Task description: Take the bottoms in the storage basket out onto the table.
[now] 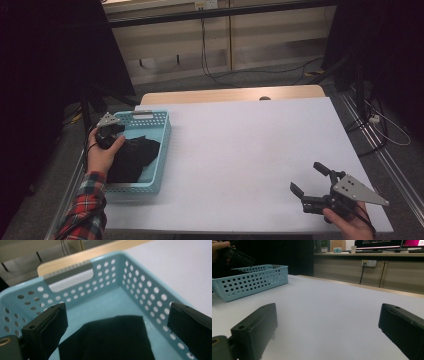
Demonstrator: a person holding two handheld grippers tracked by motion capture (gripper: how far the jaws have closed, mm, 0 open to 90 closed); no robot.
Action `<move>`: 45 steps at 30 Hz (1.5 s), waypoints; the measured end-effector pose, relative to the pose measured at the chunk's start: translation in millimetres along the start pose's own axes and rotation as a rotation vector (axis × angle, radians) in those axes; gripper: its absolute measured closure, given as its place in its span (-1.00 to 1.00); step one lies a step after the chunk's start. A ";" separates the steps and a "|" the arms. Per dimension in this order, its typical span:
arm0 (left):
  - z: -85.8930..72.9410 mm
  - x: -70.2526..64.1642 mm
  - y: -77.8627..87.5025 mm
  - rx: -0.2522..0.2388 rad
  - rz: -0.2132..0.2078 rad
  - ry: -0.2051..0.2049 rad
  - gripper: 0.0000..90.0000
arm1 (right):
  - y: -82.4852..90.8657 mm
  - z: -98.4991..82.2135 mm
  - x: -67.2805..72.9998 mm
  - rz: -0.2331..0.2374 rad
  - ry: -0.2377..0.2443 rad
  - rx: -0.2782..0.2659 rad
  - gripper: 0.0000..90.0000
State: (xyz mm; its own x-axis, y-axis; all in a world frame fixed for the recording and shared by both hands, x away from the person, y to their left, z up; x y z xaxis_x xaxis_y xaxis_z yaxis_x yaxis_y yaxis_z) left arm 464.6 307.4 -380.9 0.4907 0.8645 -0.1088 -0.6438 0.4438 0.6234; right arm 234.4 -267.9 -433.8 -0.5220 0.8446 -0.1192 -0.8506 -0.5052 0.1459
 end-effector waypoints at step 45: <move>-50.6 21.4 -34.3 0.329 0.046 0.047 -0.89 | -0.5 -0.6 2.9 0.019 0.011 0.013 -0.96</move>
State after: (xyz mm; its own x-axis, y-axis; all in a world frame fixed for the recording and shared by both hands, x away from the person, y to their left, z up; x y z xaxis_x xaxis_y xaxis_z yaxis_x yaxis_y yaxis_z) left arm 467.5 322.6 -443.7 0.4329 0.8953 -0.1053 -0.4372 0.3106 0.8440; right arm 233.3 -265.4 -434.8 -0.5391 0.8327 -0.1265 -0.8395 -0.5191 0.1609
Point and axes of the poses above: each handheld gripper's, and its own axes: y roughly backward along the jaws, z roughly out of its top, x roughly to its left, the point moved 1 cm from there along -y, roughly forward along the jaws, and after that the axes turned 10 degrees about y, right-handed, at the moved point
